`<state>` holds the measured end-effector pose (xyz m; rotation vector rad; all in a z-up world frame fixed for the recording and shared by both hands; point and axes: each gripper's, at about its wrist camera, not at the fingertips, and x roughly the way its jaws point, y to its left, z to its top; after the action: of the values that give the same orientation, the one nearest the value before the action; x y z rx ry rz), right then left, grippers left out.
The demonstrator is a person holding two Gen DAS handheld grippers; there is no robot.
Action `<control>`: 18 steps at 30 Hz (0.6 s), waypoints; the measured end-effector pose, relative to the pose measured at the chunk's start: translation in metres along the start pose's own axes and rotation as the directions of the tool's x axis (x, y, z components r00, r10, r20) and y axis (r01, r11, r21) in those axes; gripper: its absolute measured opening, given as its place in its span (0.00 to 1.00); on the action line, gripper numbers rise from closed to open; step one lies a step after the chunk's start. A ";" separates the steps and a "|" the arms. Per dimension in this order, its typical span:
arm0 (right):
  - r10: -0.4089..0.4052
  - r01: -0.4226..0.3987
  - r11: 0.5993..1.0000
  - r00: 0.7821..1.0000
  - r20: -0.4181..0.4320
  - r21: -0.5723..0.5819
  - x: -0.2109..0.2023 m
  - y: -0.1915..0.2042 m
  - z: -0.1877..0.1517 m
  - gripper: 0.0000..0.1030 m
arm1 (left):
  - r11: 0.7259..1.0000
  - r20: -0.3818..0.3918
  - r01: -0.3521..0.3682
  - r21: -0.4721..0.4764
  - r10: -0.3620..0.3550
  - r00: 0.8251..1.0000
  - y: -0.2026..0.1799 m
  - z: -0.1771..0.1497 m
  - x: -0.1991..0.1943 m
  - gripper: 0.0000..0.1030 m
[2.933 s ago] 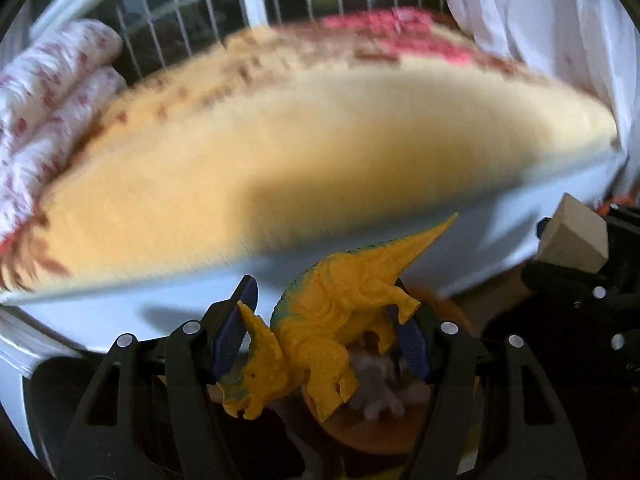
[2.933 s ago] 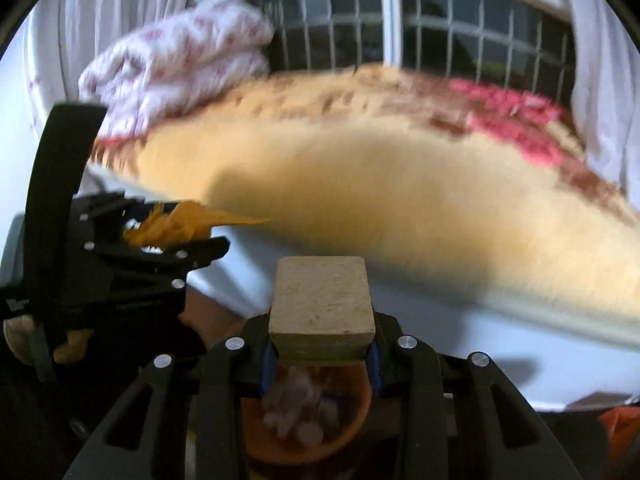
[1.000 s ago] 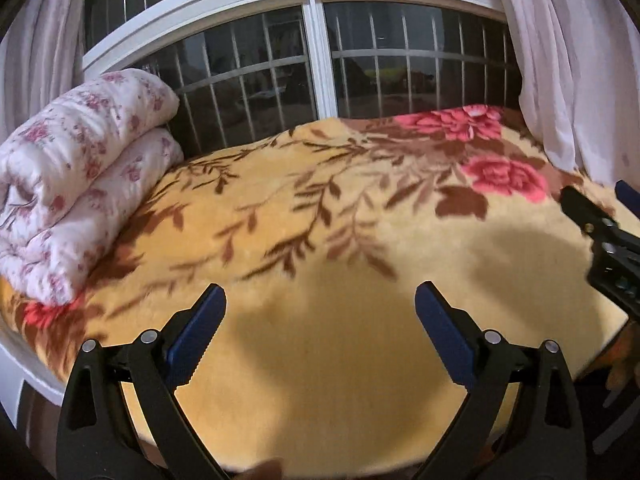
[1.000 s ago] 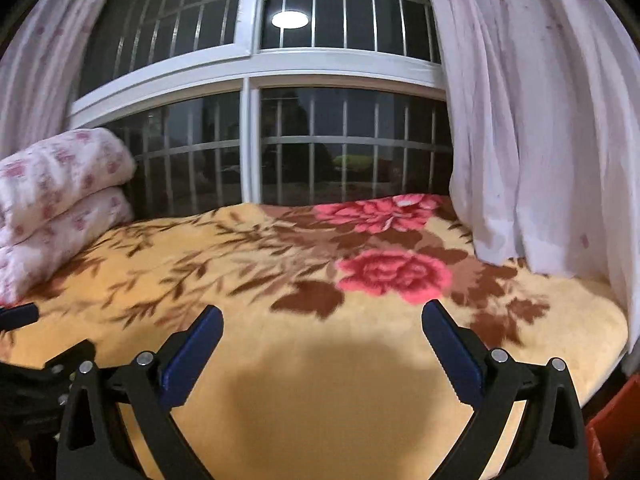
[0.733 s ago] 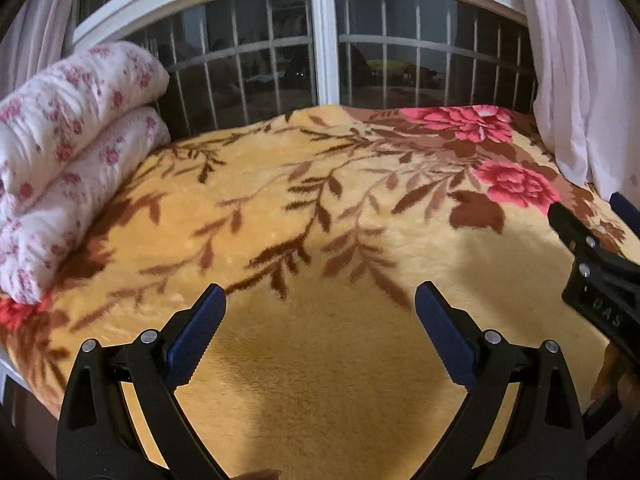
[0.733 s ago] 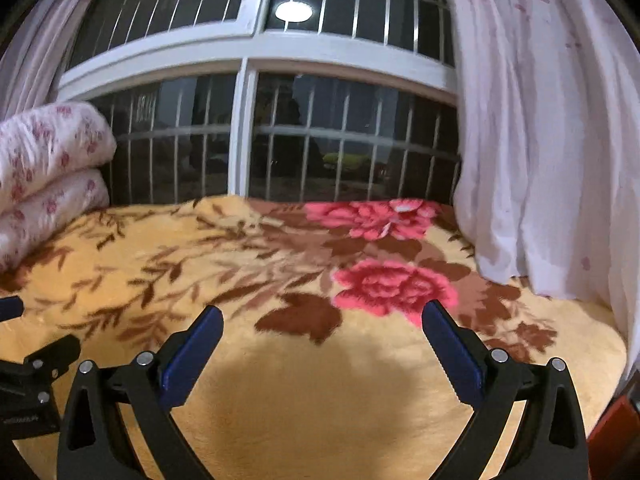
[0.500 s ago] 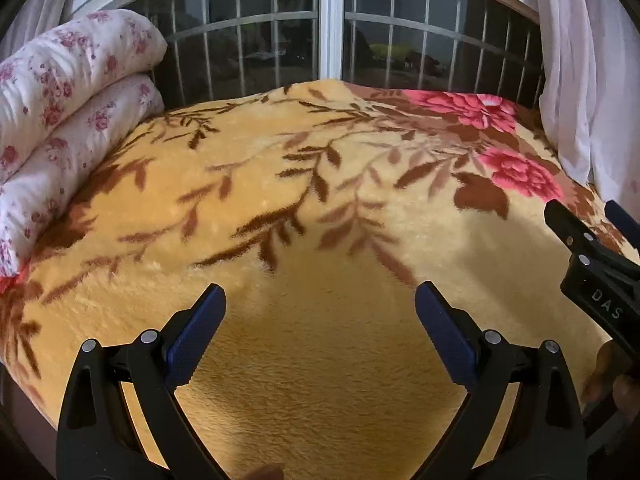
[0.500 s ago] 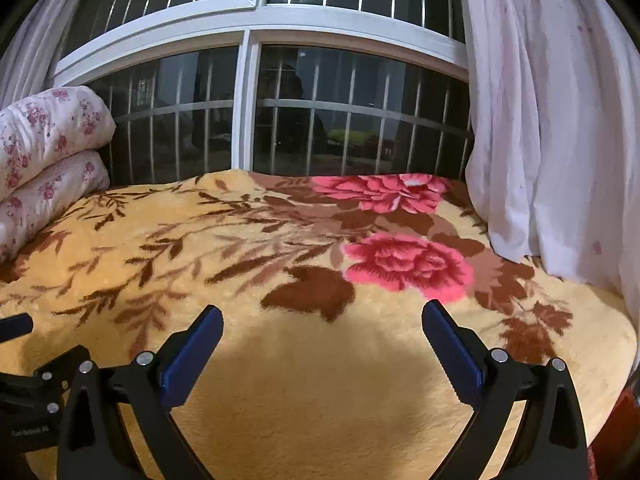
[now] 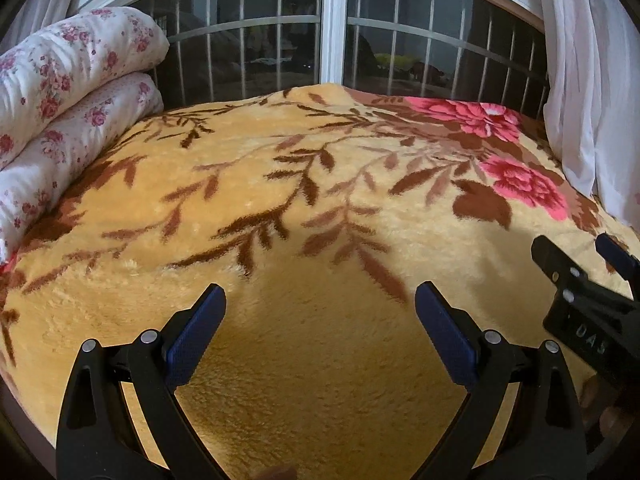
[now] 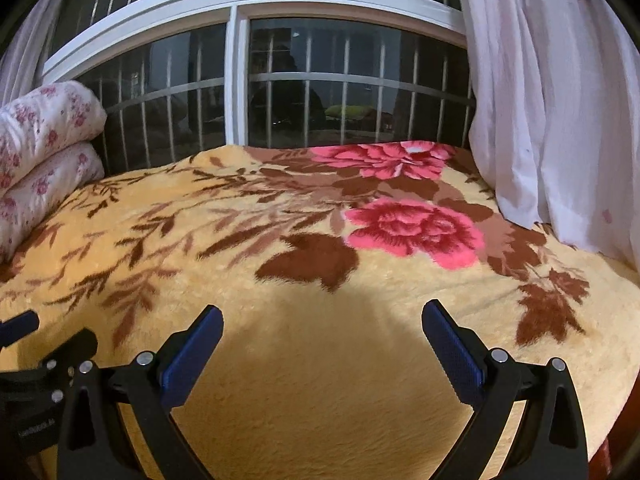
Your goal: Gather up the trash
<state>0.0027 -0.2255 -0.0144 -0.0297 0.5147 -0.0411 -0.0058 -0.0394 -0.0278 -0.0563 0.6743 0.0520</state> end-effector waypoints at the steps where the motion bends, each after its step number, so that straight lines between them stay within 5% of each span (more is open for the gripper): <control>1: 0.002 -0.002 1.000 1.000 0.003 0.000 -0.001 0.000 0.000 0.95 | 1.000 -0.001 0.004 -0.005 -0.004 1.000 0.001 0.000 0.001 0.90; 18: 0.015 -0.015 0.999 1.000 -0.011 0.029 0.000 -0.002 -0.003 0.95 | 0.999 -0.011 -0.012 0.045 0.013 1.000 -0.007 -0.002 0.008 0.90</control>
<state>0.0010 -0.2271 -0.0164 0.0028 0.5259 -0.0340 -0.0007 -0.0464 -0.0343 -0.0088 0.6870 0.0483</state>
